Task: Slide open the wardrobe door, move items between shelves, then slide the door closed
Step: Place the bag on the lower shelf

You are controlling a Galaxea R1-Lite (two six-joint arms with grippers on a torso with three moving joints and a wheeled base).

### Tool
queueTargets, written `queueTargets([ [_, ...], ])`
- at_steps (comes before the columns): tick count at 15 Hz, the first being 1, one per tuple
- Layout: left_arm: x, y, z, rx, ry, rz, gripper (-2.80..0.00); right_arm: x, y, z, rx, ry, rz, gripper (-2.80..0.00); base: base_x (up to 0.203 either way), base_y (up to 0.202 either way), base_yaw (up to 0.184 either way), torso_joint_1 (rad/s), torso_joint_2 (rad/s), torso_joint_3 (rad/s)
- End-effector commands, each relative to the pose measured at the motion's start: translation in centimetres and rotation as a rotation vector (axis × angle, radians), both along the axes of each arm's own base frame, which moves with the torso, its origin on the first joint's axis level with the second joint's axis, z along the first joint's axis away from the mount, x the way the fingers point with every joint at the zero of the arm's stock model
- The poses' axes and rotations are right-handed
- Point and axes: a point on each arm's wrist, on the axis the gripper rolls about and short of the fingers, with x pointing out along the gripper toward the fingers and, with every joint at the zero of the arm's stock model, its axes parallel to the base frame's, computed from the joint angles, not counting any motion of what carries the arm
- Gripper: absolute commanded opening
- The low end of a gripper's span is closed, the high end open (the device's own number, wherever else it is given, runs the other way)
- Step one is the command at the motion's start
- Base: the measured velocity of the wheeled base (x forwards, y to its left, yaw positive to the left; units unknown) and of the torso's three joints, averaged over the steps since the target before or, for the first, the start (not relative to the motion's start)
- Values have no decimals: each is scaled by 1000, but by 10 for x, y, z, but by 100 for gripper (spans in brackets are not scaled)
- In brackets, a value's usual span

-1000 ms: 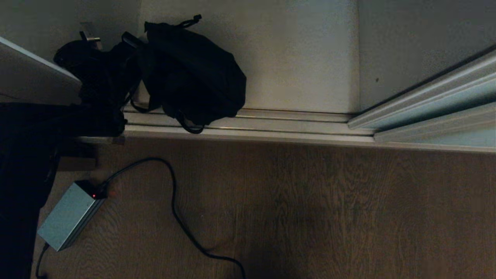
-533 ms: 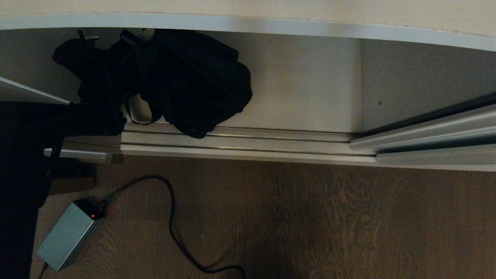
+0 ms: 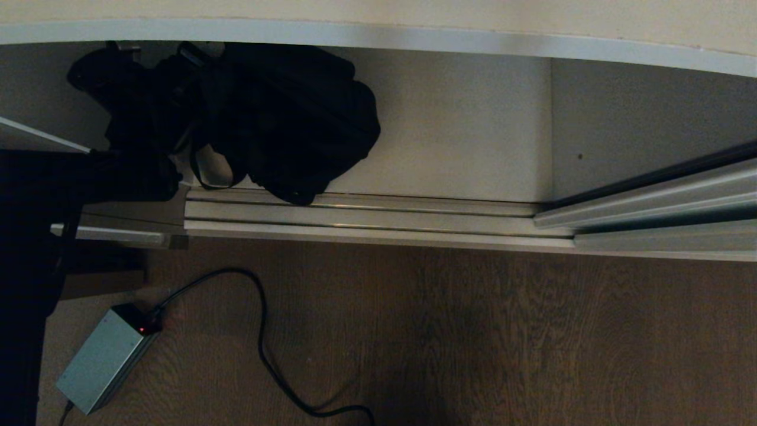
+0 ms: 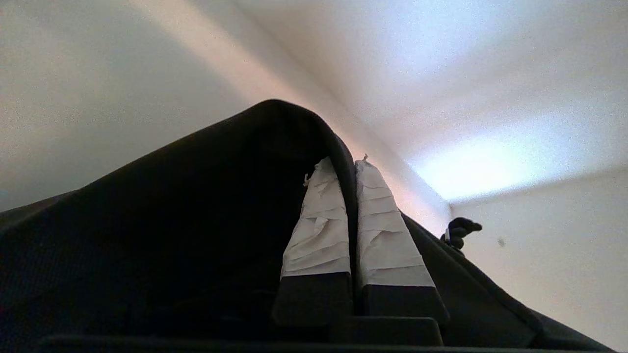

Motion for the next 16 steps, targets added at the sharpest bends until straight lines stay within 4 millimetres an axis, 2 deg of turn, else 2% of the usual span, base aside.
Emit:
queueTargets([
  [1, -13, 7, 18, -14, -45, 43, -280, 0, 0, 0, 0, -3, 0, -280, 0, 0, 0, 0, 0, 0],
  [3, -15, 11, 20, -8, -45, 54, -280, 0, 0, 0, 0, -3, 0, -280, 0, 0, 0, 0, 0, 0],
  [10, -4, 9, 7, -11, 87, 47, -280, 0, 0, 0, 0, -3, 0, -280, 0, 0, 0, 0, 0, 0],
  [11, -2, 6, 5, -3, 100, 48, -2, 0, 0, 0, 0, -3, 0, -280, 0, 0, 0, 0, 0, 0],
  [14, -2, 0, 4, 4, 102, 21, 0, 0, 0, 0, 0, -3, 0, -280, 0, 0, 0, 0, 0, 0],
  [16, 3, -13, -1, -19, 118, -29, 0, 0, 0, 0, 0, -3, 0, -280, 0, 0, 0, 0, 0, 0],
])
